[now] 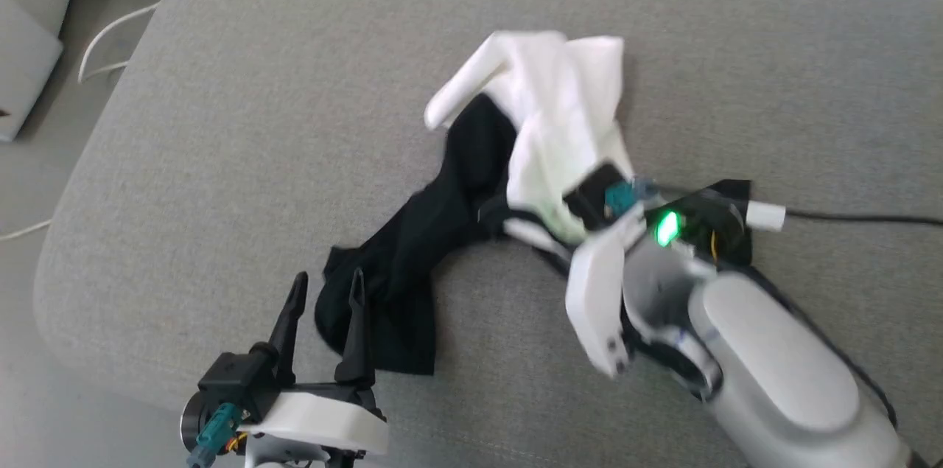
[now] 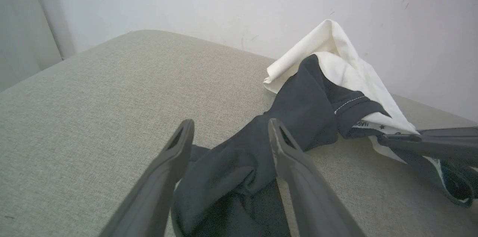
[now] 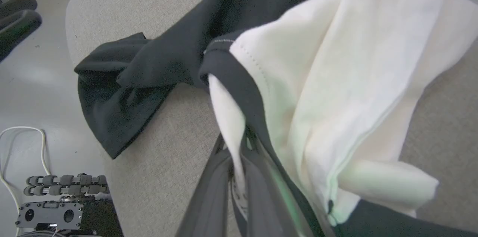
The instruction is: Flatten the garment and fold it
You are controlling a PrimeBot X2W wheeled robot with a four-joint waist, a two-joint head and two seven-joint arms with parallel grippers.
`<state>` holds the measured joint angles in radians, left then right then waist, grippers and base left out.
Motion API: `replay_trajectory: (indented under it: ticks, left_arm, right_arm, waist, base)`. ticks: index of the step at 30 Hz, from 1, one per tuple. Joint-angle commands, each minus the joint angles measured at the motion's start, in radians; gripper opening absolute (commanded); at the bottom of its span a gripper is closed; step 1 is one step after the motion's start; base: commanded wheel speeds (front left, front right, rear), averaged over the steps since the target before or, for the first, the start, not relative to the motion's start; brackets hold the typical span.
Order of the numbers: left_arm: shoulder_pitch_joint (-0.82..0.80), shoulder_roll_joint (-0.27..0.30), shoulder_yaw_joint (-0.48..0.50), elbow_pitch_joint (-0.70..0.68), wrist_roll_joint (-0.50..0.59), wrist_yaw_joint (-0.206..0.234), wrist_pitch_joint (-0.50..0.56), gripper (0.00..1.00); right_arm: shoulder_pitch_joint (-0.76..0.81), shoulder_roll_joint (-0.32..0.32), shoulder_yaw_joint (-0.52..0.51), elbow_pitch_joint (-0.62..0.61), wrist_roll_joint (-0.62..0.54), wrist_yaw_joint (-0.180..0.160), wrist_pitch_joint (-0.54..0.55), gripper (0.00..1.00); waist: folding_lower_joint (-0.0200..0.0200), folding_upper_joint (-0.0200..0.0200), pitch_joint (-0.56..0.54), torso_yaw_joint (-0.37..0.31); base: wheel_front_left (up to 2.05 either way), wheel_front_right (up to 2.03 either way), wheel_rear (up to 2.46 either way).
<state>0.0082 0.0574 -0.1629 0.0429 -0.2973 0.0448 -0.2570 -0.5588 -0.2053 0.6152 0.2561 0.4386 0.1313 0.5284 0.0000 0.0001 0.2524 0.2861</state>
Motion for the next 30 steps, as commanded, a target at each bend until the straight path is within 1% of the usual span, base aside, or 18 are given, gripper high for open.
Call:
replay_trajectory:
  ticks: [1,4,6,8,9,10,11,12,15,20,21,23,25,27,29,30]
  left_arm:
    - [0.006,-0.004,0.003,0.005,0.011,-0.006,-0.005,1.0]
    - [0.016,-0.005,0.005,0.006,0.011,-0.008,-0.005,1.0]
    - [0.021,-0.005,0.003,0.008,0.012,-0.011,-0.005,1.0]
    - [0.021,-0.005,0.0,0.01,0.01,-0.015,-0.005,1.0]
    - [0.021,-0.005,-0.002,0.013,0.01,-0.017,-0.005,1.0]
    - [0.021,-0.005,-0.001,0.015,0.009,-0.017,-0.005,1.0]
    - [0.022,-0.005,-0.001,0.017,0.008,-0.018,-0.005,1.0]
    - [0.023,-0.005,0.0,0.019,0.007,-0.019,-0.005,1.0]
    - [0.029,-0.005,-0.001,0.027,0.003,-0.02,-0.005,1.0]
    - [0.038,-0.005,-0.006,0.035,0.001,-0.02,-0.005,1.0]
    - [0.038,-0.005,-0.006,0.035,0.001,-0.02,-0.005,1.0]
    - [0.04,-0.005,-0.007,0.034,-0.001,-0.019,-0.005,1.0]
    - [0.042,-0.005,-0.01,0.032,-0.004,-0.019,-0.005,1.0]
    - [0.041,-0.005,-0.012,0.03,-0.007,-0.018,-0.005,1.0]
    - [0.037,-0.006,-0.014,0.029,-0.011,-0.018,-0.005,1.0]
    - [0.033,-0.006,-0.018,0.029,-0.012,-0.018,-0.005,1.0]
  right_arm:
    - [0.056,-0.028,0.014,-0.035,0.023,-0.001,0.031,0.0]
    - [0.154,-0.082,0.027,-0.102,0.065,-0.001,0.099,0.0]
    - [0.217,-0.113,0.018,-0.128,0.074,-0.001,0.124,0.0]
    - [0.268,-0.127,0.003,-0.141,0.074,-0.001,0.134,0.0]
    - [0.288,-0.126,-0.007,-0.143,0.071,-0.001,0.133,0.02]
    - [0.301,-0.124,-0.016,-0.145,0.061,-0.001,0.124,0.34]
    - [0.309,-0.119,-0.022,-0.148,0.046,-0.001,0.111,0.74]
    - [0.315,-0.111,-0.026,-0.149,0.037,-0.001,0.102,1.0]
    - [0.316,-0.084,-0.026,-0.17,0.038,-0.001,0.094,1.0]
    - [0.274,-0.055,-0.035,-0.257,0.086,-0.001,0.133,1.0]
    - [0.274,-0.055,-0.035,-0.257,0.086,-0.001,0.133,1.0]
    - [0.245,-0.037,-0.065,-0.292,0.099,-0.001,0.142,1.0]
    - [0.206,-0.021,-0.105,-0.306,0.079,-0.001,0.134,1.0]
    - [0.161,-0.006,-0.139,-0.291,0.03,-0.001,0.109,1.0]
    - [0.128,0.027,-0.183,-0.237,0.0,-0.001,0.095,1.0]
    - [0.108,0.034,-0.188,-0.208,-0.024,-0.001,0.096,1.0]
  waist:
    - [0.0,-0.0001,-0.041,-0.04]
    - [0.0,-0.0001,-0.061,-0.062]
    - [0.0,-0.0001,-0.067,-0.072]
    - [0.0,-0.0001,-0.07,-0.078]
    - [0.0,-0.0001,-0.073,-0.08]
    - [0.0,-0.0001,-0.076,-0.083]
    - [0.0,-0.0001,-0.079,-0.085]
    - [0.0,-0.0001,-0.084,-0.087]
    - [0.0,-0.0001,-0.102,-0.091]
    - [0.0,-0.0001,-0.13,-0.083]
    - [0.0,-0.0001,-0.13,-0.083]
    - [0.0,-0.0001,-0.132,-0.075]
    - [0.0,-0.0001,-0.128,-0.065]
    - [0.0,-0.0001,-0.118,-0.054]
    - [0.0,-0.0001,-0.107,-0.04]
    - [0.0,-0.0001,-0.1,-0.031]
  base:
    - [0.0,0.0,0.0]
    - [0.0,0.0,0.0]
    - [0.0,0.0,0.0]
    - [0.0,0.0,0.0]
    - [0.0,0.0,0.0]
    - [0.0,0.0,0.0]
    - [0.0,0.0,0.0]
    - [0.0,0.0,0.0]
    - [0.0,0.0,0.0]
    - [0.0,0.0,0.0]
    - [0.0,0.0,0.0]
    - [0.0,0.0,0.0]
    - [0.0,0.0,0.0]
    - [0.0,0.0,0.0]
    - [0.0,0.0,0.0]
    - [0.0,0.0,0.0]
